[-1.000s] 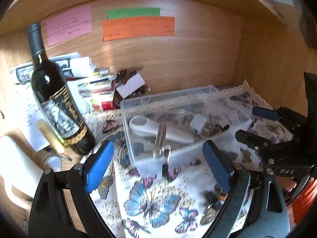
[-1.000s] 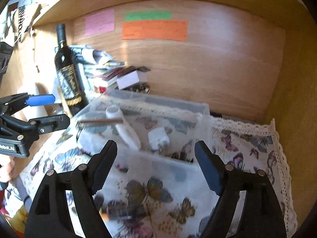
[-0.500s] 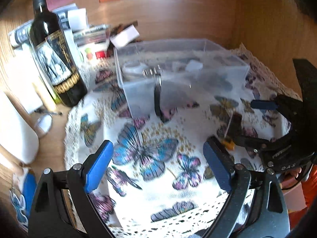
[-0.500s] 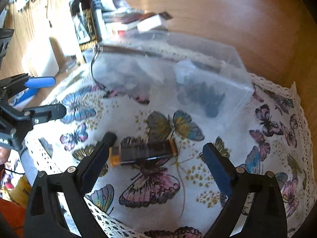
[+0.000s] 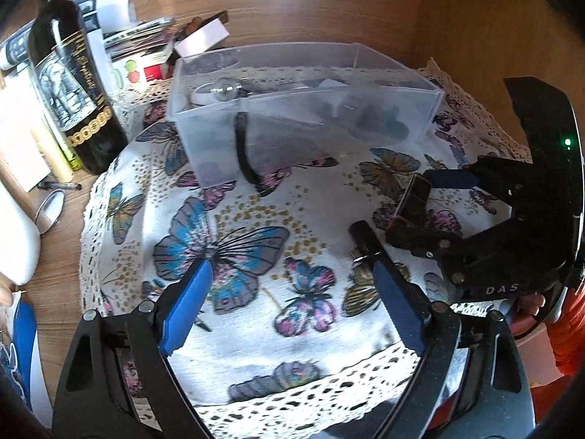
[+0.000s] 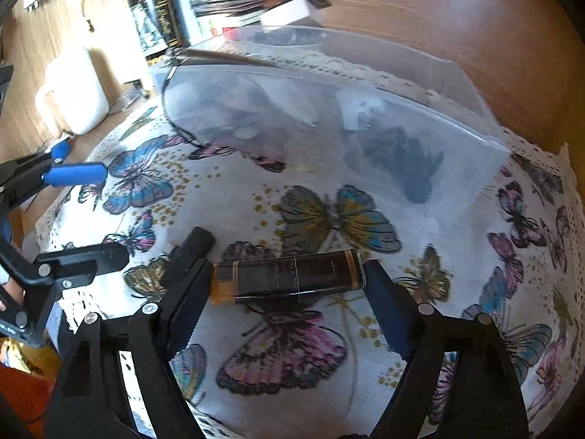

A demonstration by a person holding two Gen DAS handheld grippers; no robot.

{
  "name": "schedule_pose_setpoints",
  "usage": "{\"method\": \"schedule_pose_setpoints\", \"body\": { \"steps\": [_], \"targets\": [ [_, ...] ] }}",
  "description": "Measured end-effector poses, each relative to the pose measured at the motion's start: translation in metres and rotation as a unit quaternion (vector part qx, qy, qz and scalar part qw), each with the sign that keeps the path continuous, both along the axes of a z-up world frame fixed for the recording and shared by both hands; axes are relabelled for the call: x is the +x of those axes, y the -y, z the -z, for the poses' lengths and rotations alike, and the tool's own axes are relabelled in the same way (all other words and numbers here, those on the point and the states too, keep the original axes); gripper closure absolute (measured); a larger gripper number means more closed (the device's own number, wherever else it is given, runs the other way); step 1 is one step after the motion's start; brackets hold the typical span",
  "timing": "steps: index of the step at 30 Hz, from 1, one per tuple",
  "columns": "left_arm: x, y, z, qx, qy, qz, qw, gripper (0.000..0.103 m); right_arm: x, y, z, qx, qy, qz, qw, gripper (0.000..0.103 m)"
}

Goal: Organize rigid objects
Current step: 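Grasp a small black connector with the left tool while the right tool grasps the amber-black USB stick, then lower both items into the clear box and open both tools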

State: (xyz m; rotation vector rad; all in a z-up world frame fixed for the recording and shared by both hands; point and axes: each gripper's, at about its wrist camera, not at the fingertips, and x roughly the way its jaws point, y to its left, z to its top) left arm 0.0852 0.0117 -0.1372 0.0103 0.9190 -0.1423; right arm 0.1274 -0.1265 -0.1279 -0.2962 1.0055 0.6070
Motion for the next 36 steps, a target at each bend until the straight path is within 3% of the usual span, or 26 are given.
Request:
{"method": "schedule_pose_setpoints", "body": {
  "steps": [12,13,14,16,17,22,36],
  "targets": [
    [0.020,0.049,0.018,0.000,-0.029,0.039,0.9988,0.041,-0.007,0.044,-0.031,0.031,0.052,0.065,0.996,0.022],
    [0.019,0.052,0.018,0.010,-0.021,0.036,0.9991,0.045,-0.009,0.046,-0.033,0.032,0.056,0.067,0.996,0.022],
    [0.019,0.054,0.018,0.018,-0.013,0.036,0.9991,0.058,-0.009,0.048,-0.034,0.033,0.060,0.069,0.995,0.022],
    [0.017,0.058,0.018,0.021,-0.005,0.037,0.9991,0.073,-0.012,0.050,-0.037,0.034,0.068,0.070,0.995,0.022],
    [0.017,0.058,0.018,0.021,-0.003,0.036,0.9991,0.076,-0.013,0.051,-0.039,0.035,0.071,0.069,0.994,0.022],
    [0.016,0.046,0.015,0.012,0.003,0.020,0.9997,0.077,-0.015,0.053,-0.045,0.046,0.079,0.069,0.993,0.022],
    [0.007,0.001,-0.036,-0.002,0.079,-0.024,0.9966,0.077,-0.008,0.040,-0.066,0.078,0.106,0.073,0.989,0.022]
  ]
}}
